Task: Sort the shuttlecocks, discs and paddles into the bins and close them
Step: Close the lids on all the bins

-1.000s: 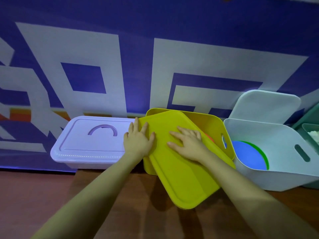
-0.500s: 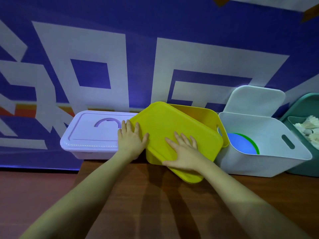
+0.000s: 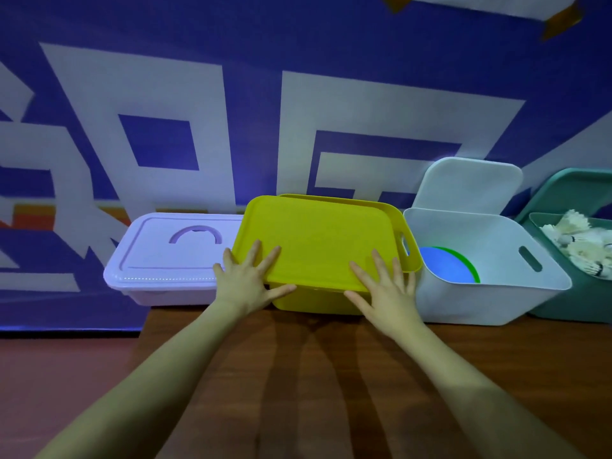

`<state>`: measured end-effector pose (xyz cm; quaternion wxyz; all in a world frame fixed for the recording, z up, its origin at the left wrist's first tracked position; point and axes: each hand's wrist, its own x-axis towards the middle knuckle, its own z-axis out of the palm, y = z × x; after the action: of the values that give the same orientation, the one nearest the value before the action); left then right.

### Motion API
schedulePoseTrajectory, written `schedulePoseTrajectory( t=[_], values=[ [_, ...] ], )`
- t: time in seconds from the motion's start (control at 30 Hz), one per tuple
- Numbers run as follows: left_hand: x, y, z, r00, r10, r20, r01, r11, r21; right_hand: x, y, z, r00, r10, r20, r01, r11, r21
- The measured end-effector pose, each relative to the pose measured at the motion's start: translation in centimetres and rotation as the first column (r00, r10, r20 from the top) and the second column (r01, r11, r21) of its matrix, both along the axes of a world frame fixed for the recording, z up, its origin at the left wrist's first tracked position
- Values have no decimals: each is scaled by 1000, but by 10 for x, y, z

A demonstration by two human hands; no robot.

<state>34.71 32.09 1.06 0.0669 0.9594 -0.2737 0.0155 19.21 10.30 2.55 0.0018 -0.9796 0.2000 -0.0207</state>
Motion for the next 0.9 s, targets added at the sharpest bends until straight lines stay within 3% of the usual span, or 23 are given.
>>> schedulePoseTrajectory(
  t=[0.27, 0.43, 0.57, 0.9],
  values=[
    [-3, -13, -10, 998, 53, 36, -50, 995, -92, 12, -29, -1, 998, -63, 20, 63, 998, -1],
    [1, -21, -17, 998, -10, 69, 20, 989, -150, 14, -41, -3, 973, -65, 222, 23, 982, 188],
    [-5, -41, -4, 981, -59, 183, 93, 979, -182, 11, -59, -2, 945, -92, 315, 26, 978, 207],
    [0, -80, -1, 970, -82, 230, 114, 985, -127, -1, -86, -18, 947, -179, 265, 124, 970, 209]
  ],
)
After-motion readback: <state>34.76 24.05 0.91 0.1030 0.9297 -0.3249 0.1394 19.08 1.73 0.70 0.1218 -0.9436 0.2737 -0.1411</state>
